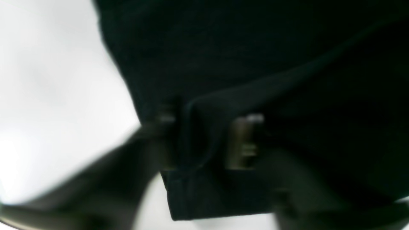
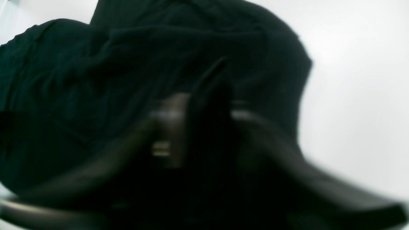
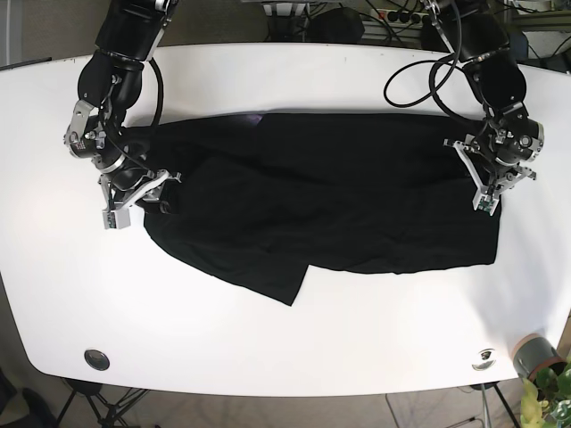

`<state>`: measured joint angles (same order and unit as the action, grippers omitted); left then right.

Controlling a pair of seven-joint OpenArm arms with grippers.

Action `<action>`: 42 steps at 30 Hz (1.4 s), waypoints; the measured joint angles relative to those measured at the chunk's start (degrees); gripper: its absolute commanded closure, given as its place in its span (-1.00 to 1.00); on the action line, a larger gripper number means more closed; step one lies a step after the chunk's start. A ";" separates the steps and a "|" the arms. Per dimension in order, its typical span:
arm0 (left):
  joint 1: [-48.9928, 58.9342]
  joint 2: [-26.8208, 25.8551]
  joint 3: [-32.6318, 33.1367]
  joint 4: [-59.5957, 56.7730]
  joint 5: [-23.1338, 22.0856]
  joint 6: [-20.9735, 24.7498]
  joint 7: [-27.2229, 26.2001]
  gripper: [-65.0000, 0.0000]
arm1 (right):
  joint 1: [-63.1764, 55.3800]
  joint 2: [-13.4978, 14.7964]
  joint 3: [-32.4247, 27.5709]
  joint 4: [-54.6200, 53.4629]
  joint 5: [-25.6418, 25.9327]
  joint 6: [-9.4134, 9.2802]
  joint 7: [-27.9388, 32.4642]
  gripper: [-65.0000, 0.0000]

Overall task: Fold the T-shirt properly
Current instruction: 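Regrasp the shirt's edge with both grippers and pull it taut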

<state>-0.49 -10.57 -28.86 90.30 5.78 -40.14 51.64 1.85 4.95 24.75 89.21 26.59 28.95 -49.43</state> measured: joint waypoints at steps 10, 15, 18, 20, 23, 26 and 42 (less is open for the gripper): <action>-0.13 -0.66 2.99 4.39 -0.35 0.02 -0.35 -0.11 | -8.61 3.58 0.15 13.66 0.17 0.07 0.76 -0.75; 6.67 -2.27 2.97 7.37 -0.24 -0.04 -8.72 -0.11 | -14.23 6.54 1.07 14.03 -0.66 -0.04 0.39 -0.75; 10.19 -2.29 2.82 6.97 0.20 -0.02 -14.27 -0.11 | -16.11 6.23 3.72 12.92 -0.50 0.24 0.39 -0.75; 12.26 -2.10 2.16 6.29 0.11 -0.13 -18.01 -0.11 | -16.55 6.29 5.03 11.15 -0.87 0.26 0.55 -0.75; 13.88 -1.53 -0.17 4.35 -0.20 -0.33 -21.66 -0.11 | -16.92 6.51 5.86 8.46 -0.72 0.66 3.08 -0.75; 14.10 -0.33 -3.34 1.60 0.63 -0.02 -22.67 -0.11 | -17.20 7.32 5.95 5.97 -0.72 1.03 3.72 -0.75; 13.51 1.46 -12.02 -4.87 -1.22 0.20 -26.40 -0.10 | -15.45 6.95 5.40 -0.52 0.09 3.04 5.79 -0.20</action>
<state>13.02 -9.10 -40.88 85.43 4.56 -39.94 25.23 -13.61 11.90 30.15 88.68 26.68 31.99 -43.64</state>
